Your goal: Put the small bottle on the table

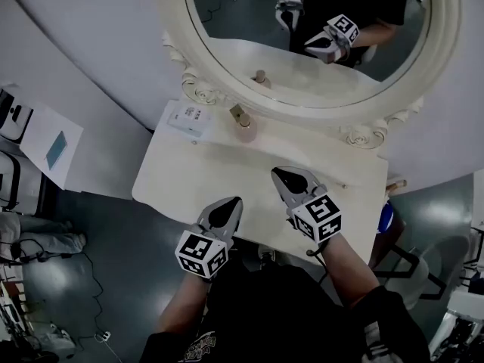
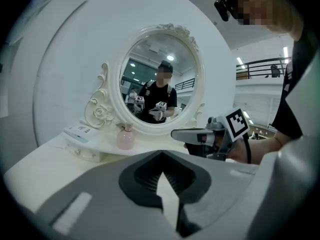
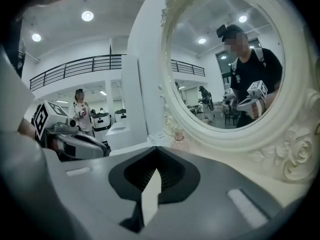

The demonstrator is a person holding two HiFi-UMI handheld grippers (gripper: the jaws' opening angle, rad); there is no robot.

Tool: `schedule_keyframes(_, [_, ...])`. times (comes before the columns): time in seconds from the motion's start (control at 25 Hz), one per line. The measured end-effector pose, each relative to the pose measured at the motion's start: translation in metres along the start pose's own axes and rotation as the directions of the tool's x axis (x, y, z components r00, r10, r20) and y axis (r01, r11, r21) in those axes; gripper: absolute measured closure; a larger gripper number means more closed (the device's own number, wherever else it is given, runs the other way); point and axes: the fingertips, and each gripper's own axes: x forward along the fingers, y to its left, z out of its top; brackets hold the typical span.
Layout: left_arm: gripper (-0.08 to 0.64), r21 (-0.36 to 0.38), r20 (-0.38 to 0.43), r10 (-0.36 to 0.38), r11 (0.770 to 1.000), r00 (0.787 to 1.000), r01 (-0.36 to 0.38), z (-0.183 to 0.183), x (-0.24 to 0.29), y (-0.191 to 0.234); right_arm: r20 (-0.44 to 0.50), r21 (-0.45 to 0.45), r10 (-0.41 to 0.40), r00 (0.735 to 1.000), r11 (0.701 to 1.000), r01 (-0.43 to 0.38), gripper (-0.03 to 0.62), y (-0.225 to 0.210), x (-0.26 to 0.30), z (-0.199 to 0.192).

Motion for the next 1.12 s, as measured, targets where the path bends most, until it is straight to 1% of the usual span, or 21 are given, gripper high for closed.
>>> schedule_keyframes(0.28, [0.56,-0.003,-0.018,0.046,0.999,0.999,-0.046,-0.021,-0.026,-0.027,-0.008,0.055,0.079,0.997,0.995,-0.078,0.563,0.029,-0.028,-0.022])
schedule_keyframes(0.52, [0.56,-0.007,-0.025,0.062,0.998,0.998,-0.062,-0.035,-0.053,-0.03,-0.036,0.086,0.102,0.994,0.991,-0.099,0.563,0.057,-0.034,-0.044])
schedule_keyframes(0.72, [0.56,-0.004,-0.024,0.031,1.0,0.999,-0.031,-0.04,-0.077,-0.027,-0.052,0.091,0.068,0.996,0.994,-0.063,0.564,0.078,-0.036,-0.05])
schedule_keyframes(0.92, [0.56,0.005,-0.022,-0.005,1.0,1.0,0.005,-0.041,-0.111,-0.014,-0.049,0.117,0.019,0.999,0.993,-0.014,0.564,0.113,-0.036,-0.052])
schedule_keyframes(1.12, [0.56,0.005,-0.029,-0.053,0.999,0.998,0.053,-0.052,-0.142,-0.007,-0.051,0.138,-0.052,0.997,0.989,0.058,0.565,0.148,-0.042,-0.06])
